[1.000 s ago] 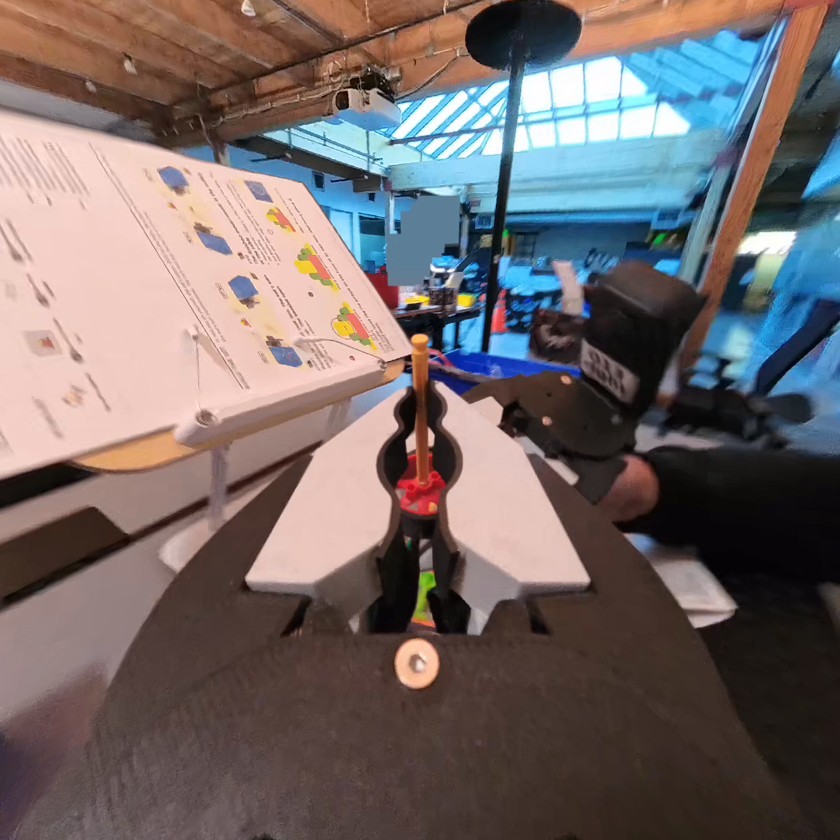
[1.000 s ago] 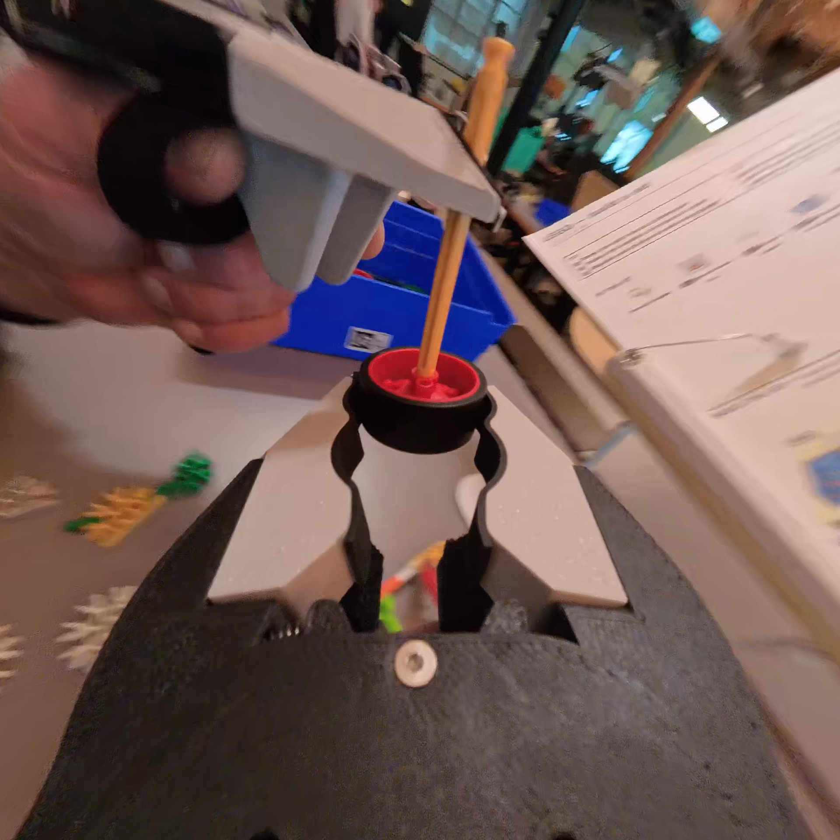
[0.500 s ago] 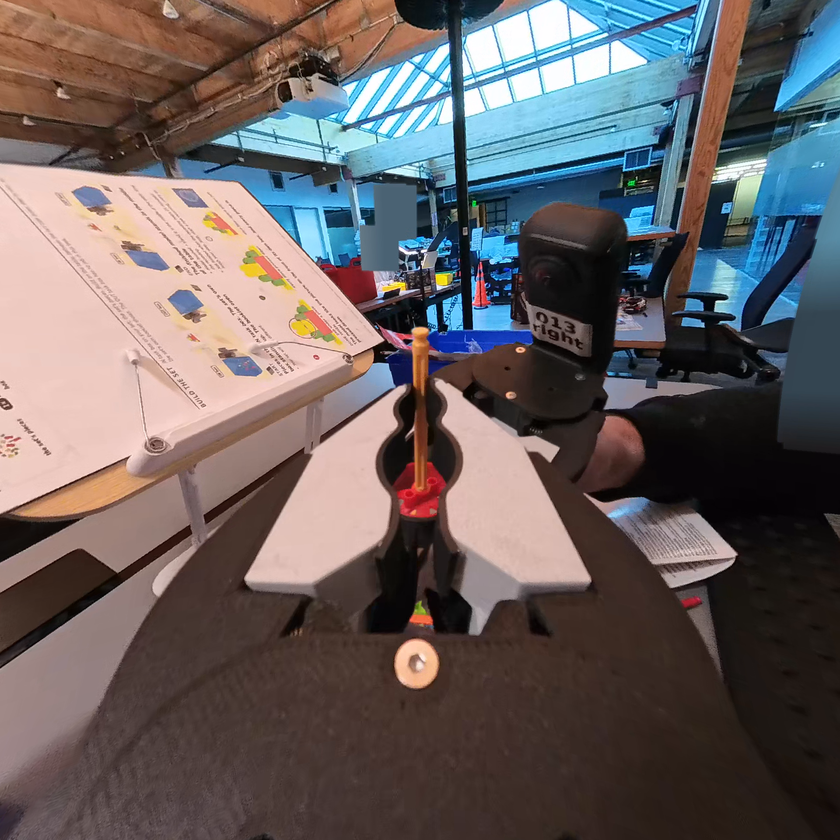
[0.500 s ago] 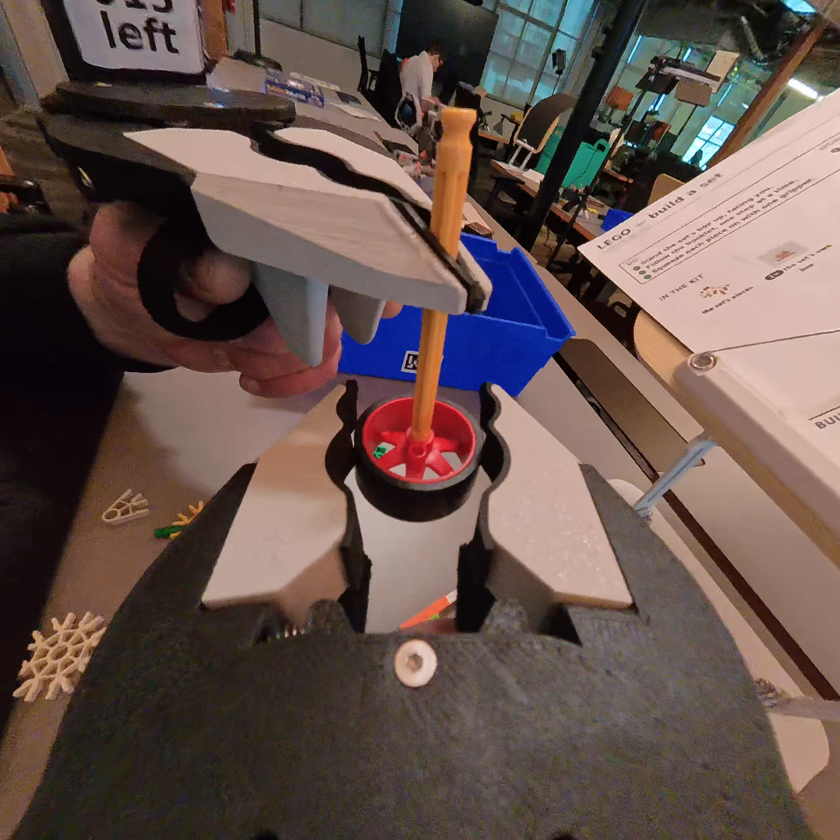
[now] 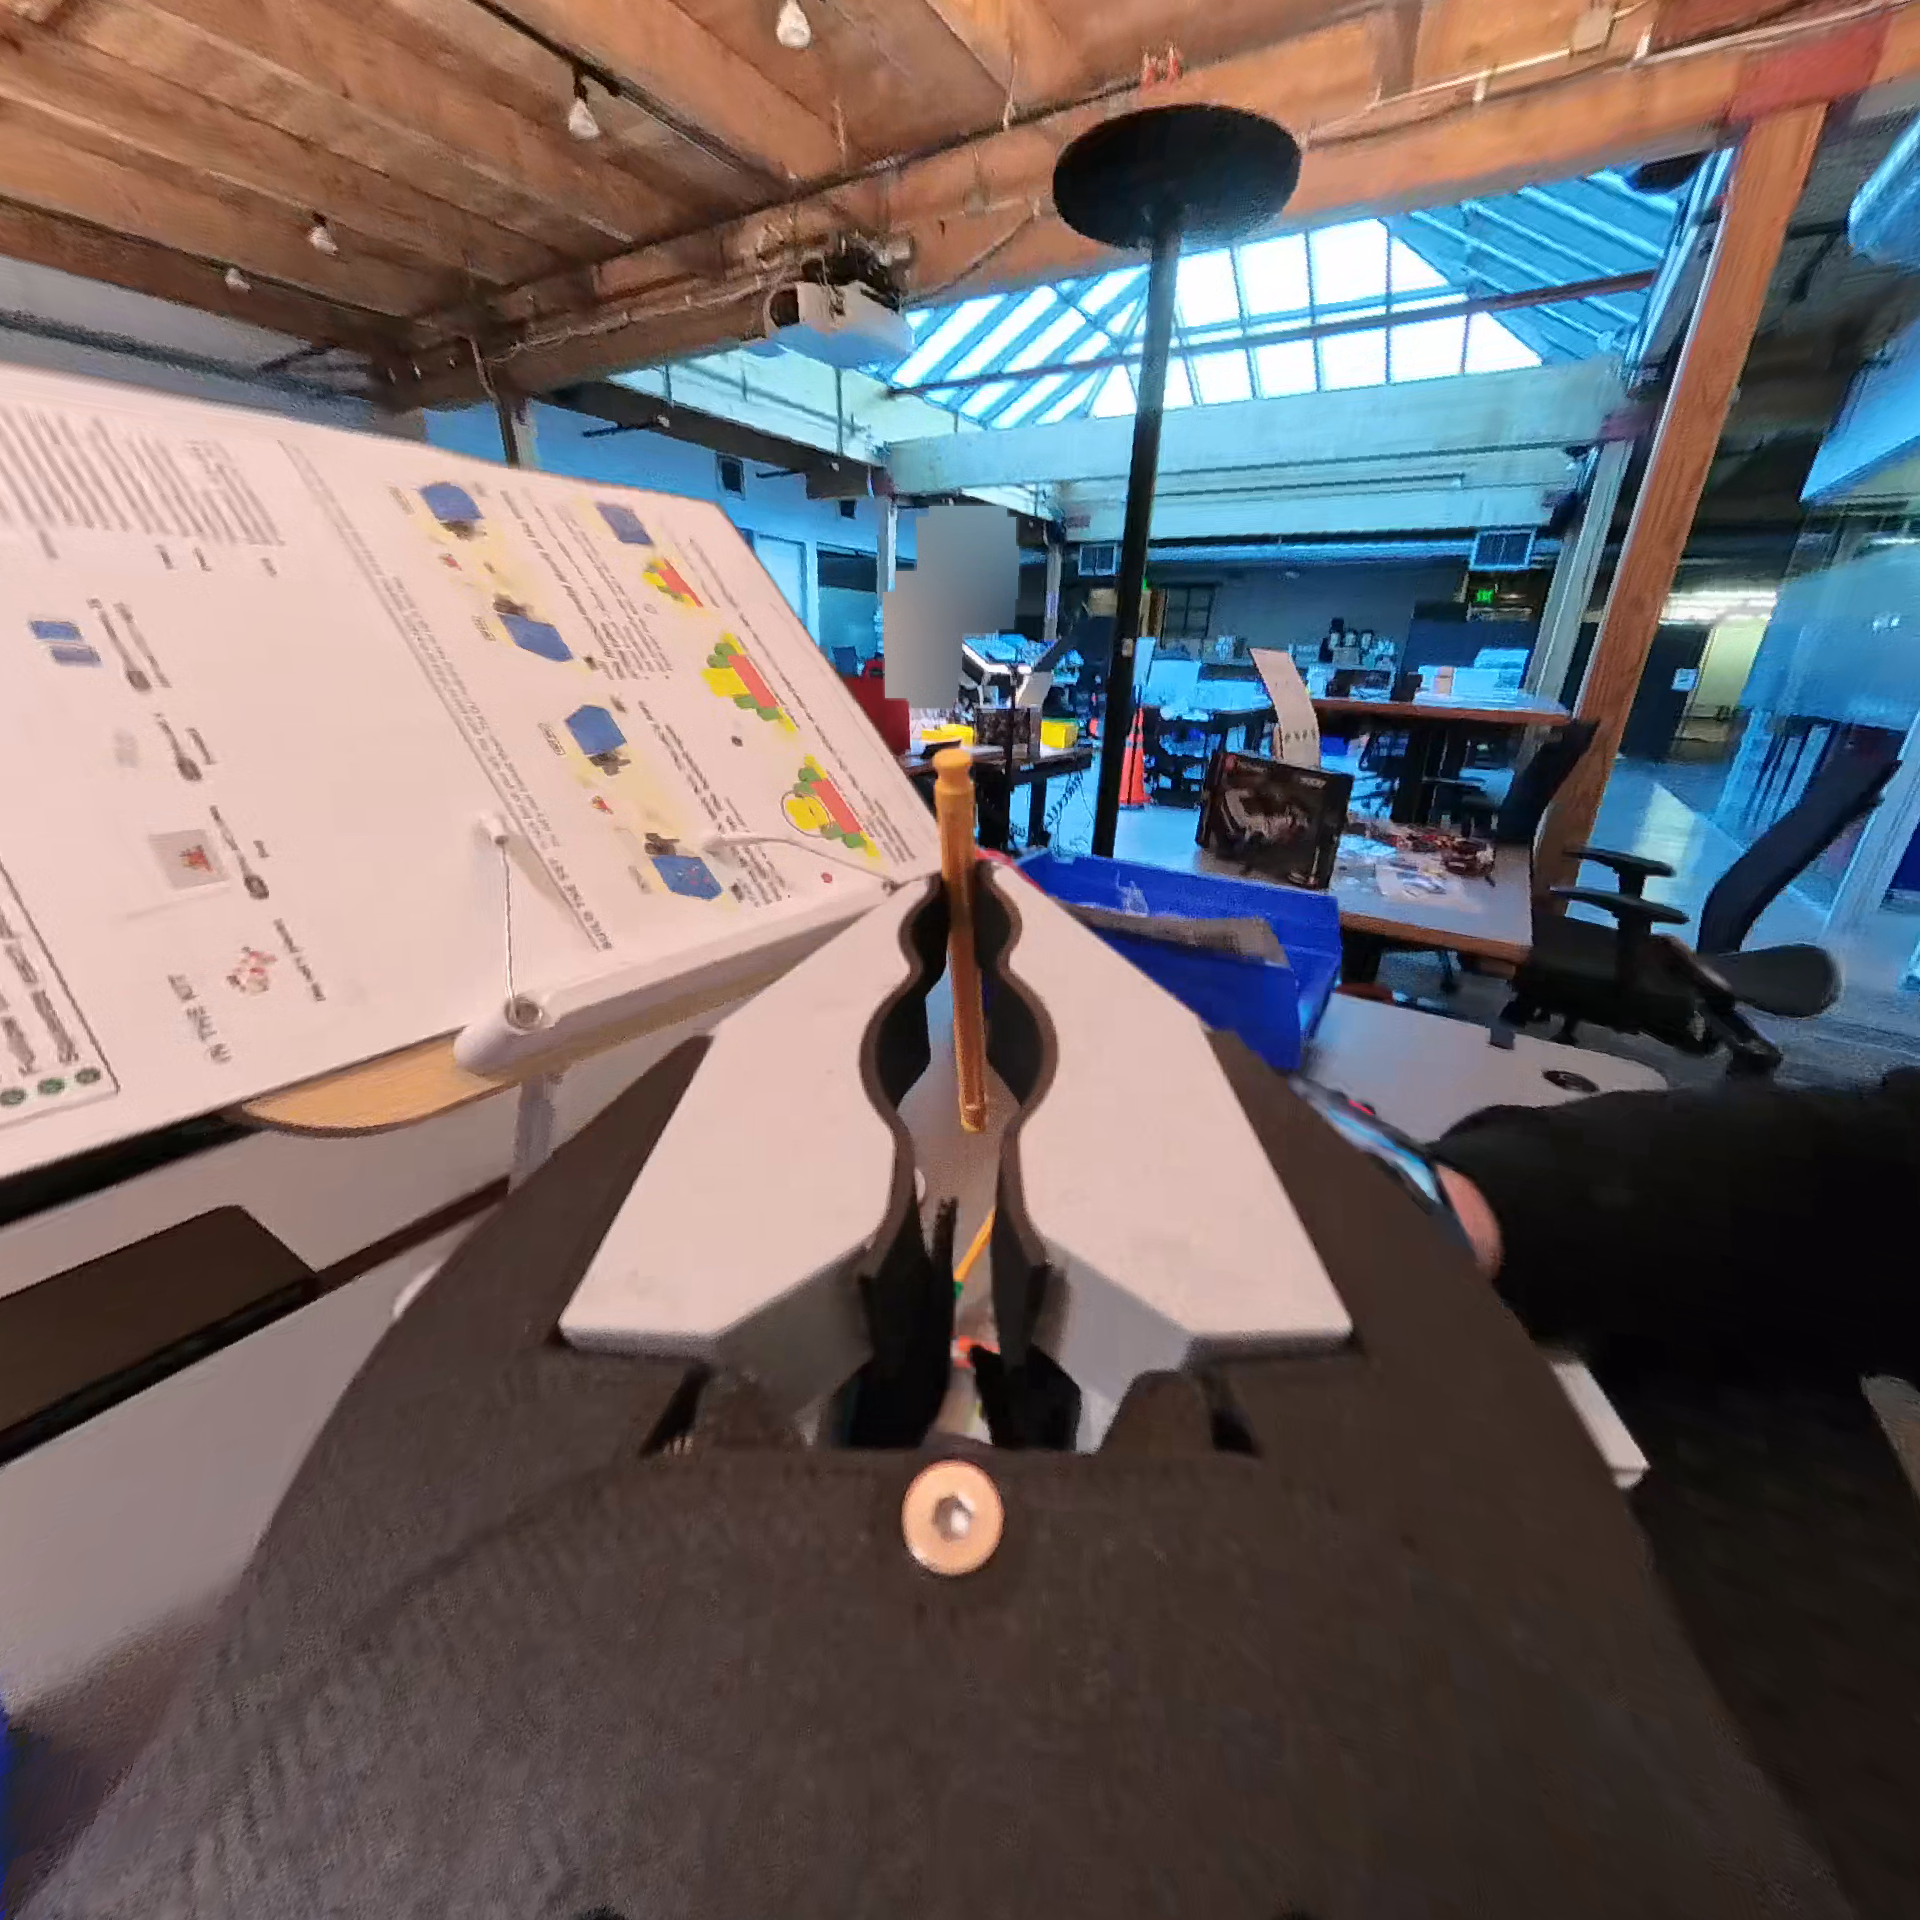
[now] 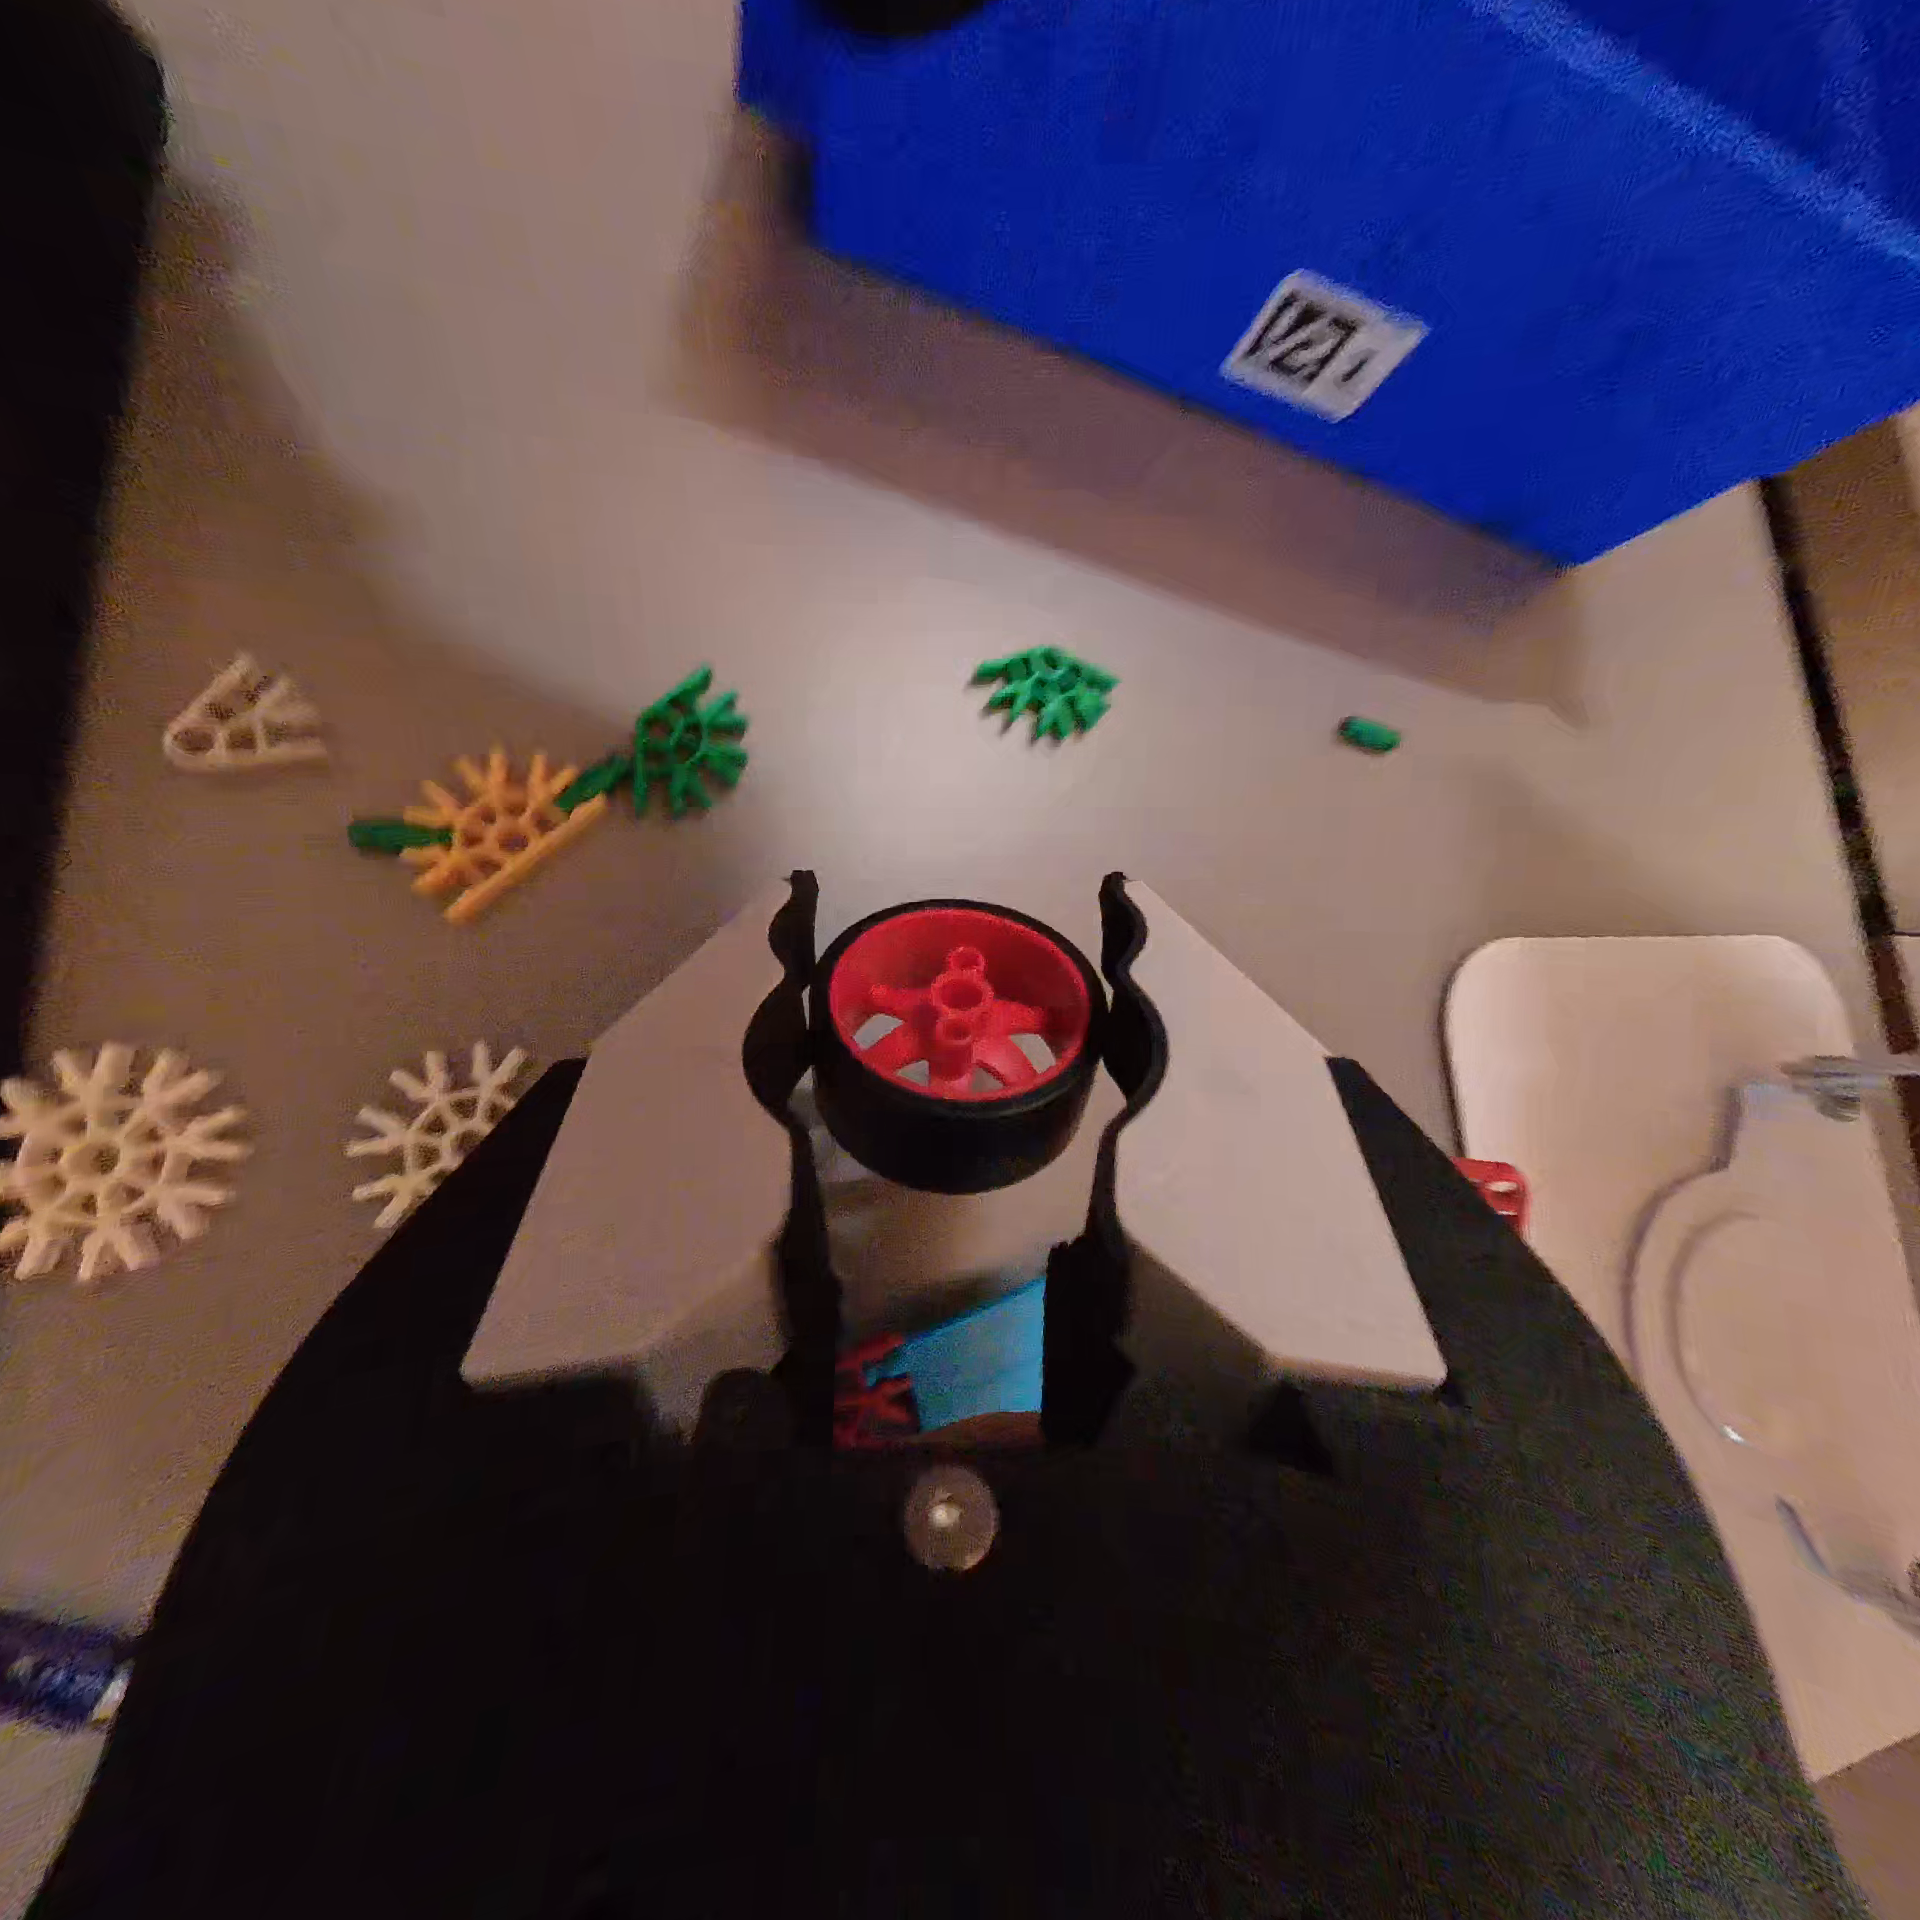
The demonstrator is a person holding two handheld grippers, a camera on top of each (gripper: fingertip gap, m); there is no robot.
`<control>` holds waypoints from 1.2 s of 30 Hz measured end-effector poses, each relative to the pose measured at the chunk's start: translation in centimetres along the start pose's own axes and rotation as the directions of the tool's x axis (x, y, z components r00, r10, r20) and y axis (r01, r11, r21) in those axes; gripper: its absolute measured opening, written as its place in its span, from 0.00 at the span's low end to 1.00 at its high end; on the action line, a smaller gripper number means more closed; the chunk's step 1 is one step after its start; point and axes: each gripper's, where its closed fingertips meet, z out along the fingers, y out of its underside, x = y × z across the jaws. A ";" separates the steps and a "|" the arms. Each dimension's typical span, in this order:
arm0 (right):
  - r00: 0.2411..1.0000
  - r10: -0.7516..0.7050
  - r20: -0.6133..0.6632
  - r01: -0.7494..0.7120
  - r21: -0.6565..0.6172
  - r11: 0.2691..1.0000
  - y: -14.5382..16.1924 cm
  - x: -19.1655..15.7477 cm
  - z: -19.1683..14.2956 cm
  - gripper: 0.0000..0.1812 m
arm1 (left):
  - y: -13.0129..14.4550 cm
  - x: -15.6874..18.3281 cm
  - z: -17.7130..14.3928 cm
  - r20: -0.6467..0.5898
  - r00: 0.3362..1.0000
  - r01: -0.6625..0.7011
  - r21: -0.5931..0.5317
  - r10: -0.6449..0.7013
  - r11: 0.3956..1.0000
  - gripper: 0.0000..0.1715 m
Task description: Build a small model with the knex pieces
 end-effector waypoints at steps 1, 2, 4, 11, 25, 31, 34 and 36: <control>0.999 -0.031 0.036 0.032 -0.030 0.999 0.3 -1.2 0.3 0.30 | 0.7 -0.2 0.1 -0.005 1.000 0.016 -0.026 -0.017 1.000 0.01; 0.996 -0.048 0.071 0.051 -0.041 0.998 0.1 -2.2 0.4 0.32 | 1.4 -0.3 0.3 0.001 1.000 0.028 -0.035 -0.028 0.999 0.01; 0.993 -0.047 0.112 0.052 -0.048 0.997 -0.2 -2.8 0.3 0.38 | 2.9 -0.3 0.8 0.001 0.999 0.041 -0.083 -0.041 0.996 0.01; 0.990 0.015 0.144 -0.013 -0.014 1.000 1.4 1.1 -6.9 0.34 | 5.1 -1.8 1.9 0.029 0.990 0.141 -0.082 -0.139 0.987 0.01; 0.976 0.210 -0.063 -0.160 0.453 0.877 -0.9 11.1 -15.3 0.00 | 4.6 2.5 9.6 -0.175 0.964 0.204 -0.010 -0.203 0.979 0.01; 0.969 0.225 -0.099 -0.162 0.430 0.888 1.2 12.2 -17.0 0.01 | 5.7 2.1 11.1 -0.235 0.937 0.263 -0.015 -0.259 0.965 0.01; 0.972 0.223 -0.069 -0.181 0.381 0.907 2.6 12.0 -16.6 0.21 | 6.5 1.9 11.6 -0.229 0.940 0.255 -0.021 -0.253 0.967 0.01; 0.972 0.216 -0.088 -0.170 0.368 0.914 3.3 12.3 -16.6 0.21 | 6.8 1.4 11.7 -0.215 0.942 0.258 -0.021 -0.256 0.966 0.01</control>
